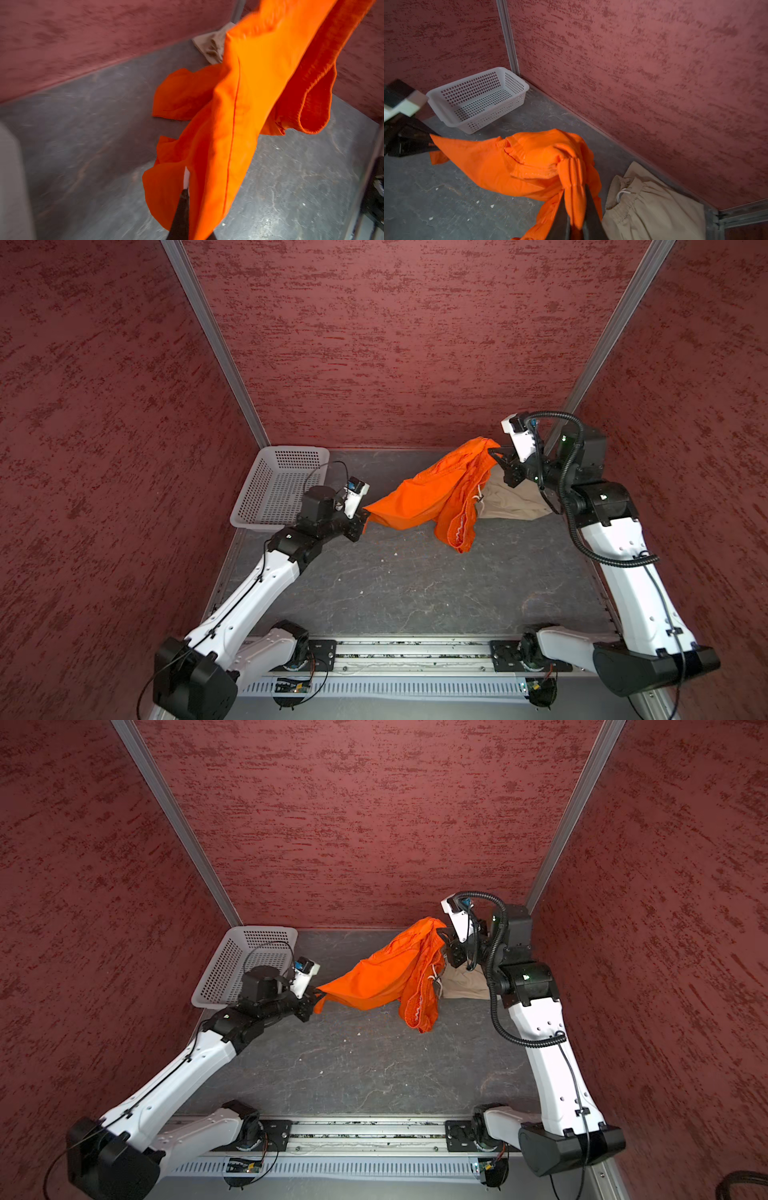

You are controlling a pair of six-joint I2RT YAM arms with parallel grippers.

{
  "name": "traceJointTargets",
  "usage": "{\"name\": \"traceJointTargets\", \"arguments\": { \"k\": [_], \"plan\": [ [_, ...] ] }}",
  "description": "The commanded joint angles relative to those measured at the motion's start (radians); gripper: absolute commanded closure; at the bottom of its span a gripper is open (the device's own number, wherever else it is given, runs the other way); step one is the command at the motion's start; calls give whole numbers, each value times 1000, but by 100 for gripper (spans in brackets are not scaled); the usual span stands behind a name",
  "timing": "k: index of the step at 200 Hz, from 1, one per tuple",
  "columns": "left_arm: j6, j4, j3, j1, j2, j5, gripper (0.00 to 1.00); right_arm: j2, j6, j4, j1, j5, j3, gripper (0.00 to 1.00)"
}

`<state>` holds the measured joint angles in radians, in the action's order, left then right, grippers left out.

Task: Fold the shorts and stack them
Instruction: 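Lift the orange shorts high with both grippers, stretching them between the grippers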

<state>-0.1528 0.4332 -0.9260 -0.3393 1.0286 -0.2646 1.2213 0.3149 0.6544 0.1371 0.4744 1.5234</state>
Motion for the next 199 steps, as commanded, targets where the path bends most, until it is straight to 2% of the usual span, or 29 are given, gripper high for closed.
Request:
{"name": "traceJointTargets", "arguments": {
  "k": [1, 49, 91, 124, 160, 199],
  "plan": [
    [-104, 272, -122, 115, -43, 108, 100, -87, -39, -110, -28, 125, -18, 100],
    [-253, 522, -485, 256, -44, 220, 100, -199, 39, 1, -33, 166, 36, 100],
    [-323, 615, -754, 281, -51, 315, 100, -293, 84, 154, -32, 124, 143, 100],
    [-361, 616, -892, 281, -41, 357, 100, -287, 81, 250, -32, 60, 279, 100],
    [-378, 582, -960, 282, 53, 315, 100, -210, 45, 232, -33, 13, 283, 100],
    [-363, 502, -991, 306, 260, 187, 100, -68, -2, 31, -32, 55, 176, 100]
  ]
}}
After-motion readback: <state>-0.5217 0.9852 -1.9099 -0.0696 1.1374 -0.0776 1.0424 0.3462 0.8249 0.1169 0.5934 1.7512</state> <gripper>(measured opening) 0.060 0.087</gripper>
